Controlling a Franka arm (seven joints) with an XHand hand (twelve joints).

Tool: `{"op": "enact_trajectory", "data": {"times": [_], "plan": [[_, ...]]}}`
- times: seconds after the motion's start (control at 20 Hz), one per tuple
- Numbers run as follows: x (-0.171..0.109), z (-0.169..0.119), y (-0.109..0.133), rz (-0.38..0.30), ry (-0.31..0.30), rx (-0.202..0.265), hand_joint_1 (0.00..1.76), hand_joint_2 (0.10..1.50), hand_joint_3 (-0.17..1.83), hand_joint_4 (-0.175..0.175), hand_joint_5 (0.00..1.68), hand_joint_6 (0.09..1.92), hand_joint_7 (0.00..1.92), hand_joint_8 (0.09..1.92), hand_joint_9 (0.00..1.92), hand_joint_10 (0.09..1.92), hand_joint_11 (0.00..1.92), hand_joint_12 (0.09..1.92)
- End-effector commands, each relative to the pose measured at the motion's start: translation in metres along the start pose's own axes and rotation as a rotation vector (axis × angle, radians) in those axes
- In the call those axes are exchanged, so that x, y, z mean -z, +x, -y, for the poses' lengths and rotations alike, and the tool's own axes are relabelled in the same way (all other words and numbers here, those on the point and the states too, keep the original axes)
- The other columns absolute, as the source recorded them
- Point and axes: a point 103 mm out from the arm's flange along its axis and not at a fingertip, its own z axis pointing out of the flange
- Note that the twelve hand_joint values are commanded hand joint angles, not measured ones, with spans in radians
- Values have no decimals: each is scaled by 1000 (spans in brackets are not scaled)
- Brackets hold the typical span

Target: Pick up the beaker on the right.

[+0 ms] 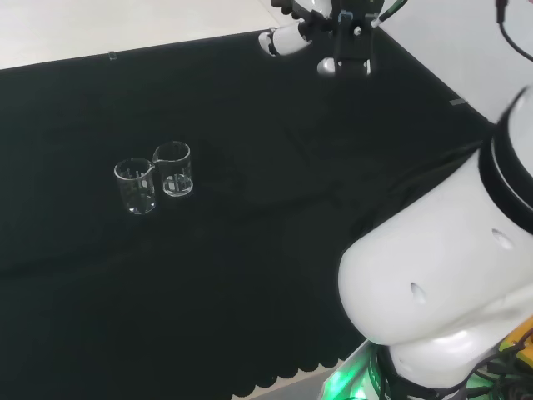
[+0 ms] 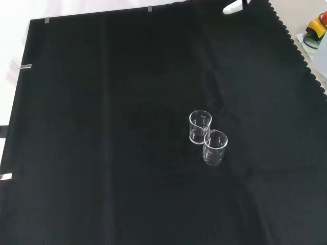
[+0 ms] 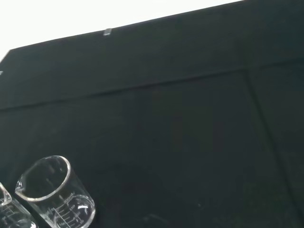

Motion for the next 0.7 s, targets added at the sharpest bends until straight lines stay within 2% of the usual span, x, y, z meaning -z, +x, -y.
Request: {"op": "enact_trajectory", "data": {"times": [0.05,0.45,0.7], "plan": [[-15,-41,-33,-93,-57,48,574,617,882,-47,276,87,195,611,278,668,0,1197],[-52,-61,-46,-188,-7,101,668,509,927,-51,284,87,194,616,280,658,0,1212],[-79,-70,-57,-291,18,129,686,464,944,-54,266,87,178,615,269,655,0,1204]]}}
